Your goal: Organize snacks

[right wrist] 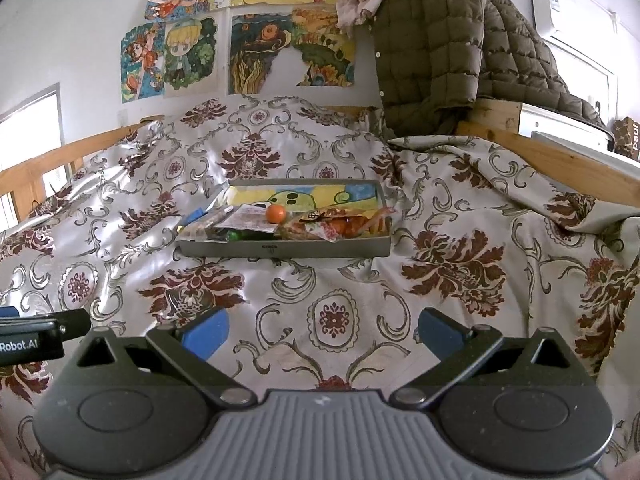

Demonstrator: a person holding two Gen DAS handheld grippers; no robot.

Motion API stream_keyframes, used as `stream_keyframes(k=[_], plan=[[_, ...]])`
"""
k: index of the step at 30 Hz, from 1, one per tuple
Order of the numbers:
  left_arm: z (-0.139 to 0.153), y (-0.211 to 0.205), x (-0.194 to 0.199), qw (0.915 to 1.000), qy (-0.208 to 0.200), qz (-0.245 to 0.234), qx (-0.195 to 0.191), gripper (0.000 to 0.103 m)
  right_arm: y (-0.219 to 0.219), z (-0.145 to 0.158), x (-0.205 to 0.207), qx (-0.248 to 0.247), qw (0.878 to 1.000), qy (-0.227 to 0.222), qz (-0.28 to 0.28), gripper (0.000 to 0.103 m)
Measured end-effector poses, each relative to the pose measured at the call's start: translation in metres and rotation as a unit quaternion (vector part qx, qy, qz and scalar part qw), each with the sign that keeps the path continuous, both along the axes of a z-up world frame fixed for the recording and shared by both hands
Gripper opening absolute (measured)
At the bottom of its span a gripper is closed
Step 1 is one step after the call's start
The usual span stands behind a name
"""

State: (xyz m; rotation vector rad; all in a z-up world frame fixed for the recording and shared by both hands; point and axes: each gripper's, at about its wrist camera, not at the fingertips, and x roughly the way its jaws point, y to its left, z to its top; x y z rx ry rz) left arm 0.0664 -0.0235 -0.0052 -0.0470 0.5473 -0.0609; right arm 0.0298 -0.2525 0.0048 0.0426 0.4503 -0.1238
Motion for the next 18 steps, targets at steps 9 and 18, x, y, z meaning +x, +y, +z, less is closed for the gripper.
stream_keyframes(k=[9, 18], plan=[[0.0001, 0.0006, 0.0001, 1.0, 0.0, -0.001, -0.001, 0.102, 0.0002, -0.0004, -0.0002, -0.001, 1.0, 0.001, 0.0, 0.103], [0.0003, 0.0008, 0.0002, 1.0, 0.0, -0.001, -0.001, 0.102, -0.0005, -0.0024, -0.0002, -0.002, 1.0, 0.001, 0.001, 0.103]])
